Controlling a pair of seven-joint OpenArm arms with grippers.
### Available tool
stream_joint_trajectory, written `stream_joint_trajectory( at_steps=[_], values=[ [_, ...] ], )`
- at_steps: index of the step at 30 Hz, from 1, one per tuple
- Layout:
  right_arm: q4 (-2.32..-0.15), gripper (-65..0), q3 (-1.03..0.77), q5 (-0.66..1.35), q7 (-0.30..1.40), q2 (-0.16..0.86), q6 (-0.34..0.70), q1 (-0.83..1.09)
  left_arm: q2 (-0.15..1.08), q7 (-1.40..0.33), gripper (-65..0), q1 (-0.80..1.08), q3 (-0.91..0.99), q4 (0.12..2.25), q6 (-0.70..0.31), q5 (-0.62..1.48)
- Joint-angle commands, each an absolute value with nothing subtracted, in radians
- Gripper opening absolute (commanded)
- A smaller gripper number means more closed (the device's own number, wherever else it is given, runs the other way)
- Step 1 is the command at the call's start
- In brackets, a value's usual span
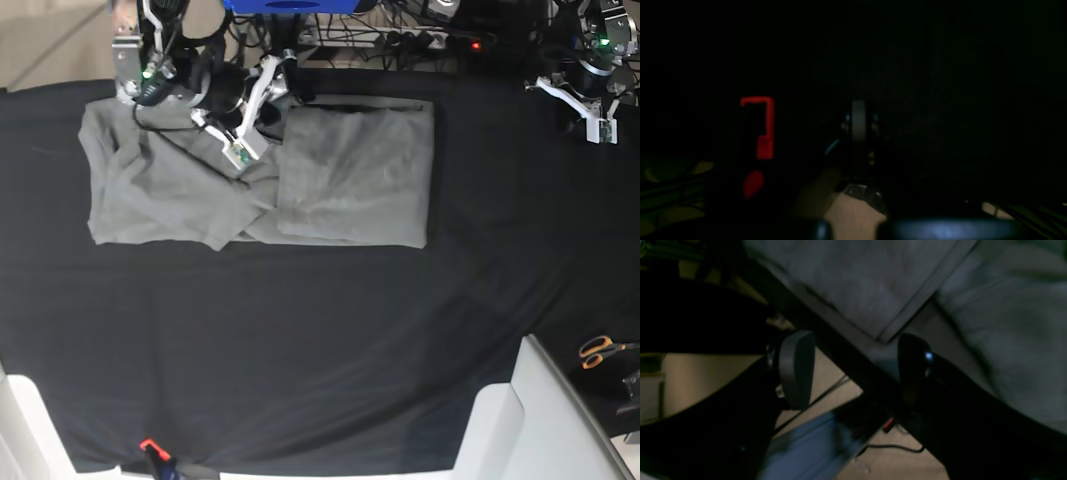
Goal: Fold the T-shirt properly
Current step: 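Move the right gripper over the shirt toward the left gripper's fold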
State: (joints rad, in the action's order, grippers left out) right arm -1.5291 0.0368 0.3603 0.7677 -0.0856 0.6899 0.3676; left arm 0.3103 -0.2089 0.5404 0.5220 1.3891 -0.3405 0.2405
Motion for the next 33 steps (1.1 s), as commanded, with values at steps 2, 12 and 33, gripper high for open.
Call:
stream_joint_trajectory(
  at_steps=[2, 12, 33],
  values=[
    [-1.511, -28.1, 0.038, 0.380, 0.754, -0.087, 0.698, 0.341, 0.326, -0.186, -65.0, 0.544, 0.529, 1.403, -0.337, 0.249],
    [-1.371, -28.1, 0.039, 0.378, 0.748, -0.087, 0.698, 0.266, 0.326, -0.186, -65.0, 0.542, 0.529, 1.399, -0.337, 0.249],
    [-1.360, -63.6, 0.039, 0.378, 0.799, -0.087, 0.698, 0.249, 0.323, -0.186, -65.0, 0.529, 0.529, 1.397, -0.337, 0.249]
  ],
)
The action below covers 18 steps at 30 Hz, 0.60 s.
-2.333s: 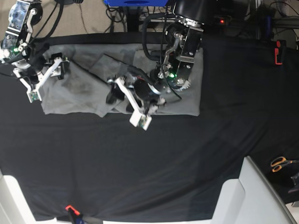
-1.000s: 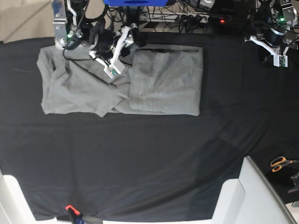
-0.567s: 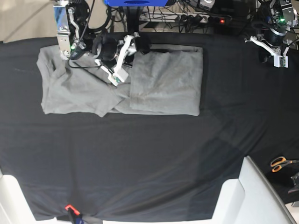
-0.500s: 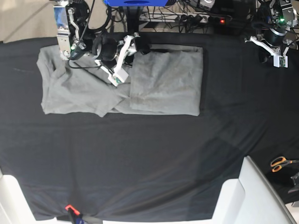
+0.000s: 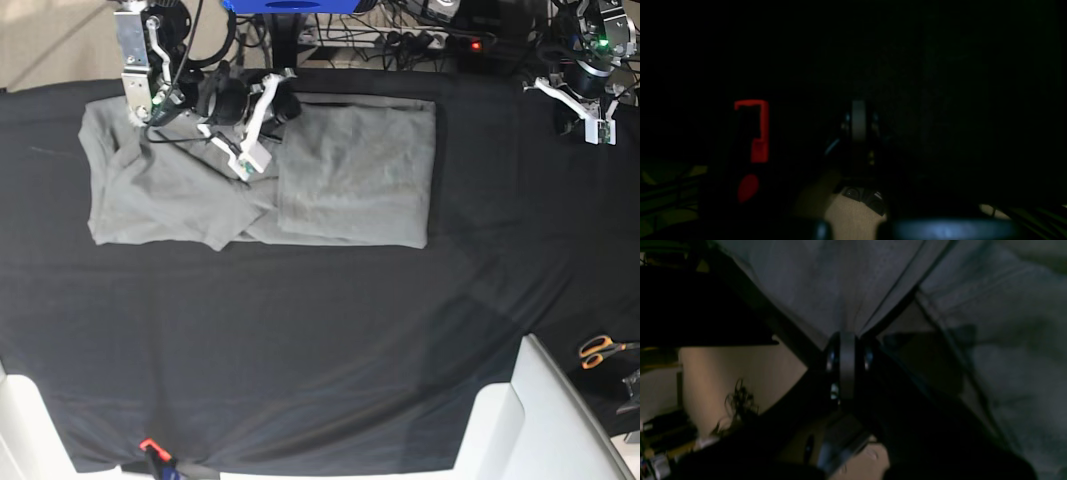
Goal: Fold the T-shirt properly
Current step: 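Move the right gripper over the shirt toward the left gripper's fold, then move the right gripper out to the unfolded shirt end beside it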
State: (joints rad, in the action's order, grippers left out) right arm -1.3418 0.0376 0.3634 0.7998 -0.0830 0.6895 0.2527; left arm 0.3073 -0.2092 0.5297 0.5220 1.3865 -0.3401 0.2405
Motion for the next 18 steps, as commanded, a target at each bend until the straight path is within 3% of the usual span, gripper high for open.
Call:
stream_joint_trajectory(
  at_steps=[1, 9, 18],
  values=[
    [-1.362, -63.6, 0.039, 0.378, 0.806, -0.087, 0.698, 0.249, 0.323, -0.186, -65.0, 0.524, 0.529, 1.395, -0.337, 0.249],
    [-1.437, -63.8, 0.039, 0.377, 0.811, -0.068, 0.698, 0.275, 0.323, -0.186, -65.0, 0.519, 0.529, 1.363, -0.337, 0.249],
    [-1.440, -62.7, 0.039, 0.380, 0.820, -0.070, 0.618, 0.277, 0.323, -0.186, -65.0, 0.518, 0.529, 1.363, -0.337, 0.249]
  ],
)
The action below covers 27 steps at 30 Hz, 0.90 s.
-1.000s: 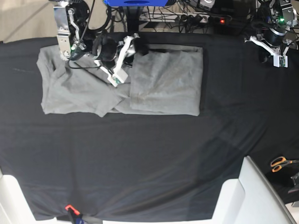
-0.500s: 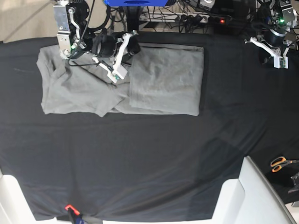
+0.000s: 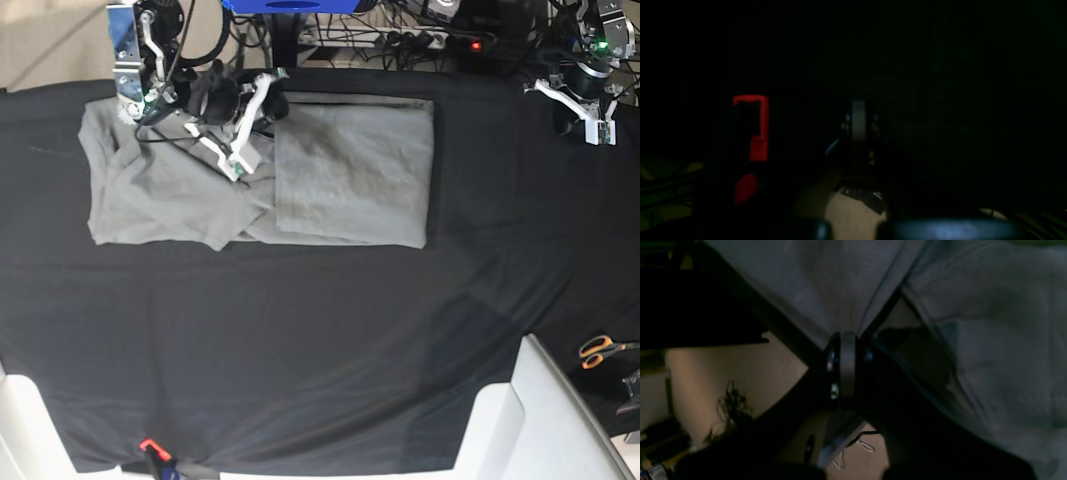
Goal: Fold the T-shirt properly
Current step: 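Move the right gripper out to the unfolded shirt end beside it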
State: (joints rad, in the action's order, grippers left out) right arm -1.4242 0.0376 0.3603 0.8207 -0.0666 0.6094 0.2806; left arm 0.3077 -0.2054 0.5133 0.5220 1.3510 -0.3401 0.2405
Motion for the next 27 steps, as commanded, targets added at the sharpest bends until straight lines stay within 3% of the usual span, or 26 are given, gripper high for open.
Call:
stream_joint_trajectory(
  at_steps=[1, 4, 9, 11, 14, 17, 21, 27],
  values=[
    [-1.440, -62.7, 0.039, 0.383, 0.837, -0.070, 0.611, 0.277, 0.323, -0.186, -65.0, 0.518, 0.529, 1.363, -0.337, 0.249],
    [-1.446, -57.6, 0.038, 0.384, 0.894, -0.071, 0.607, 0.277, 0.323, -0.186, -65.0, 0.518, 0.529, 1.362, -0.337, 0.249],
    [-1.621, -32.9, 0.038, 0.384, 0.921, -0.070, 0.607, 0.340, 0.323, -0.186, -65.0, 0.509, 0.529, 1.362, -0.337, 0.249],
    [-1.724, -27.2, 0.038, 0.384, 0.923, -0.067, 0.607, 0.374, 0.323, -0.186, -65.0, 0.499, 0.529, 1.360, -0.337, 0.249],
    [-1.859, -26.1, 0.016, 0.381, 0.920, -0.028, 0.607, 0.395, 0.321, -0.188, -65.0, 0.493, 0.529, 1.356, -0.337, 0.249],
    [-1.860, -25.5, -0.134, 0.386, 0.921, 0.007, 0.615, 0.331, 0.320, -0.188, -65.0, 0.492, 0.529, 1.359, -0.337, 0.249],
    [-1.684, -25.4, -0.440, 0.386, 0.981, 0.042, 0.698, 0.168, 0.309, -0.188, -65.0, 0.498, 0.529, 1.363, -0.337, 0.249],
    [-1.276, -25.4, -0.710, 0.384, 1.145, 0.193, 0.698, -0.061, 0.286, -0.188, -65.0, 0.501, 0.529, 1.359, -0.337, 0.249]
  ],
)
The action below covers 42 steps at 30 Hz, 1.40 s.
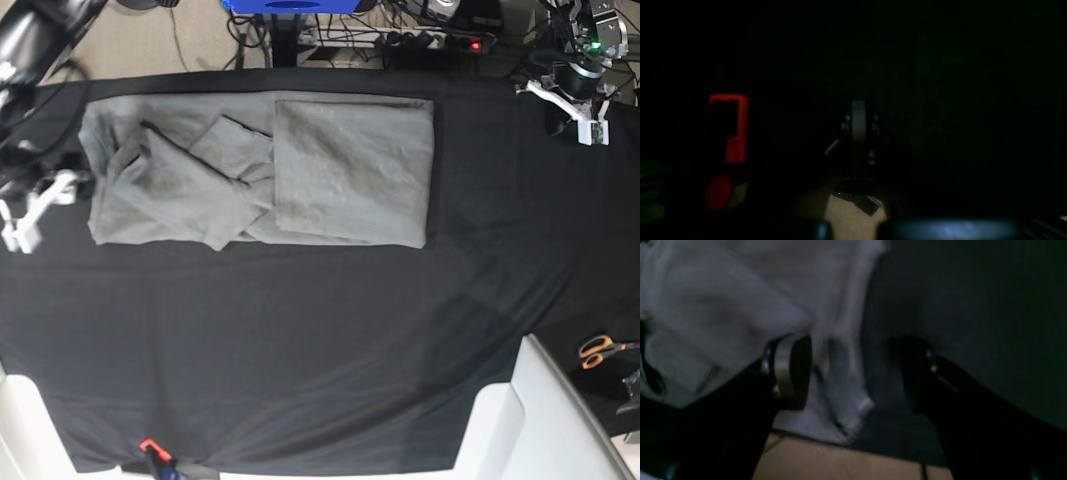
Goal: Fold the T-shirt properly
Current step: 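Move the right gripper out to the unfolded shirt end beside it, then lower the right gripper and grasp the grey shirt end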
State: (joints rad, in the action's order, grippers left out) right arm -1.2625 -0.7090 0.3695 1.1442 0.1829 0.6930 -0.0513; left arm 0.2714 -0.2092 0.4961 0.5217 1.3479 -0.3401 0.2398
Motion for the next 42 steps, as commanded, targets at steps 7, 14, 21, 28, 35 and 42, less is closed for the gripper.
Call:
stream_joint_trajectory(
  at_steps=[7, 14, 21, 28, 35, 42],
  values=[
    [-1.013, -25.2, -0.760, 0.456, 1.148, 0.272, 0.698, -0.125, 0.271, -0.188, -65.0, 0.501, 0.529, 1.365, -0.337, 0.249],
    [-0.895, -24.2, -0.760, 0.579, 1.150, 0.280, 0.698, -0.125, 0.272, -0.188, -65.0, 0.504, 0.529, 1.365, -0.337, 0.249],
    [-0.918, -20.1, -0.691, 0.662, 1.236, 0.271, 0.698, -0.090, 0.272, -0.188, -65.0, 0.515, 0.529, 1.365, -0.337, 0.249],
    [-0.951, -20.1, -0.489, 0.834, 1.222, 0.272, 0.698, -0.031, 0.274, -0.188, -65.0, 0.512, 0.529, 1.365, -0.337, 0.249],
    [-0.947, -20.3, -0.450, 0.851, 1.191, 0.268, 0.698, -0.038, 0.272, -0.188, -65.0, 0.512, 0.529, 1.357, -0.337, 0.249],
    [-0.947, -20.4, -0.447, 0.845, 1.159, 0.257, 0.698, -0.053, 0.272, -0.188, -65.0, 0.515, 0.529, 1.357, -0.337, 0.249]
  ],
)
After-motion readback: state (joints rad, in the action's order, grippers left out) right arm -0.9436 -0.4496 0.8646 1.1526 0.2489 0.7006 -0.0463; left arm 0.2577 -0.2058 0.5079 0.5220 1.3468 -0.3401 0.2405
